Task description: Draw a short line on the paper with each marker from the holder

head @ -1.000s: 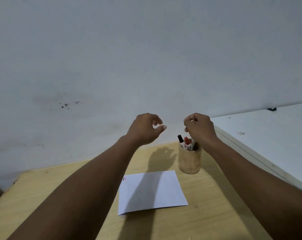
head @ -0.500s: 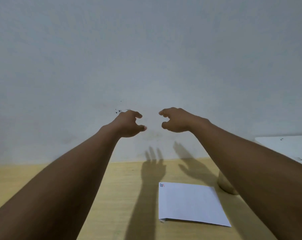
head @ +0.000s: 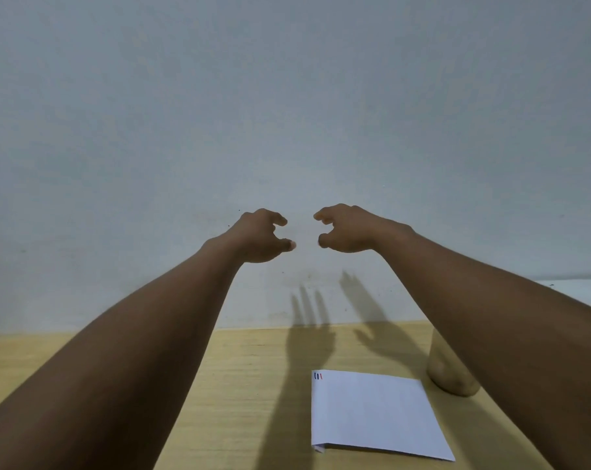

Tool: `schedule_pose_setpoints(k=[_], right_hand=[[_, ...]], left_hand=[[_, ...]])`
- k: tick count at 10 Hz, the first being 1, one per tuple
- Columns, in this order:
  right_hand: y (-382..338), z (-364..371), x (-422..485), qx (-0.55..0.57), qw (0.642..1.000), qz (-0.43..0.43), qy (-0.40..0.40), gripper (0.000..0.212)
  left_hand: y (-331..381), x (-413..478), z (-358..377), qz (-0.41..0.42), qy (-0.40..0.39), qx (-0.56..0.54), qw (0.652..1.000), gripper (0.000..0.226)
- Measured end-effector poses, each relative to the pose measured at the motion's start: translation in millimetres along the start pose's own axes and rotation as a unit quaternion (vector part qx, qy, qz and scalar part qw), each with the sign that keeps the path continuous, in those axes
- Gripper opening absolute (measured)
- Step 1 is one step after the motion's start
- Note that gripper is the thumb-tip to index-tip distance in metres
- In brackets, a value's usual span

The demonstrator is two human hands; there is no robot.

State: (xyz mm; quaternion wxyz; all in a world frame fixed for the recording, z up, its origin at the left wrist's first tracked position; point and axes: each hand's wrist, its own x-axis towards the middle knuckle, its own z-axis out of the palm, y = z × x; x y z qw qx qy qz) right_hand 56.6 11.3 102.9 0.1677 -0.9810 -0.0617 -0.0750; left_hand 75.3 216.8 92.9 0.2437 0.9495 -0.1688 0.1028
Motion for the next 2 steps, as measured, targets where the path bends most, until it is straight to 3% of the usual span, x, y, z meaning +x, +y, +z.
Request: schedule_pose_setpoints(k=[1,2], right_hand=[[-4,-2,-15,0.033,0.999,-0.013,0.013,0.063],[4,30,-63,0.078,0.993,-0.064,0.054,0.041]], left_hand=[[4,-7,1,0.008,-0.002,-0.006,1.0,0.064],[-5,-40,31,0.039,0.026,-0.028,0.998,0.051]])
